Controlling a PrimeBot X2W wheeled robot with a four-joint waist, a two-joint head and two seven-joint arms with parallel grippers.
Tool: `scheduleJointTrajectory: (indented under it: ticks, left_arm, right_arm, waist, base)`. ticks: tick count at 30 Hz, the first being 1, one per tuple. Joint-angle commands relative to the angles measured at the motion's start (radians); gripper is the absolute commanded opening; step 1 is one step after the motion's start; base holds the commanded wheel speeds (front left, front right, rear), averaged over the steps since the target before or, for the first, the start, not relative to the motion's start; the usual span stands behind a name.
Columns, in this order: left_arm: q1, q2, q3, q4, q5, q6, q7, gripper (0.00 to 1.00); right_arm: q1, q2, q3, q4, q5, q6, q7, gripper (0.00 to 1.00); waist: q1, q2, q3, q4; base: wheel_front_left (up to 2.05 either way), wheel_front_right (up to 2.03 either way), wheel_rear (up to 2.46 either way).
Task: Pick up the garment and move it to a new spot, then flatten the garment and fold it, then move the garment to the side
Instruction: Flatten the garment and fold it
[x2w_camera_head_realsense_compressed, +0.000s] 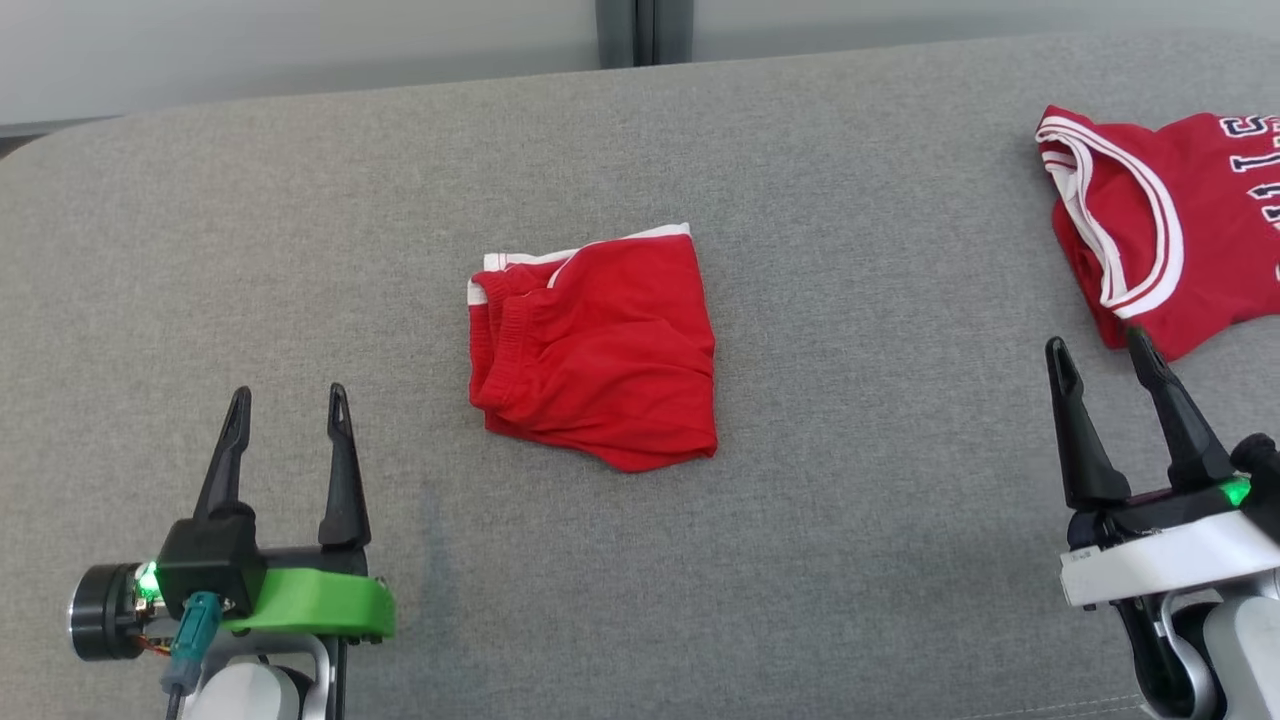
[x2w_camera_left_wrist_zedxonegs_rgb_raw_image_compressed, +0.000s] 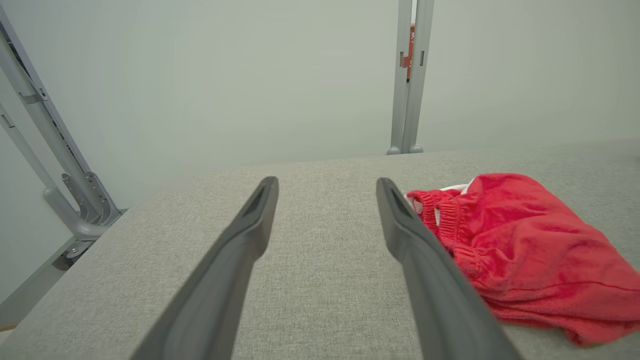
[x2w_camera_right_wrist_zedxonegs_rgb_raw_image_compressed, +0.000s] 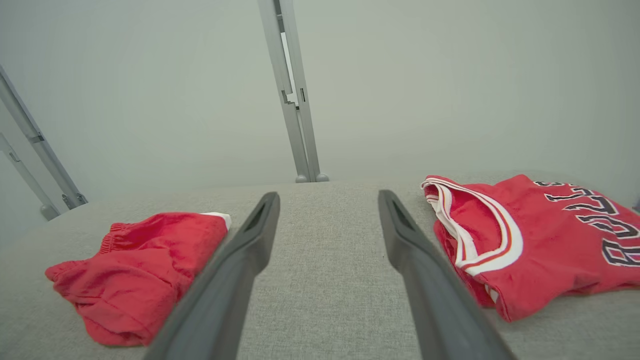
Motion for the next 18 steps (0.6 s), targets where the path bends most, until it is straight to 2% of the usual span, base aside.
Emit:
scheduleJointTrajectory:
  ticks: [1,8,18]
  left_arm:
    - [0.025,0.005,0.003,0.006,-0.001,0.007,-0.002,1.0]
    - [0.093,0.003,-0.005,0.031,-0.018,-0.002,-0.003,1.0]
    - [0.147,0.003,-0.021,0.067,-0.03,-0.012,-0.004,1.0]
  right_arm:
    - [0.022,0.004,-0.006,-0.008,-0.013,0.0,-0.001,1.0]
    - [0.095,0.033,-0.038,-0.034,-0.042,0.0,0.043,1.0]
    - [0.168,0.055,-0.034,-0.065,-0.059,0.0,0.102,1.0]
  waist:
    - [0.0,0.0,-0.038,-0.021]
    - [0.0,0.0,-0.108,-0.025]
    - [0.0,0.0,-0.178,-0.017]
  base:
    - [0.0,0.0,0.0]
    - [0.0,0.0,0.0]
    - [0.0,0.0,0.0]
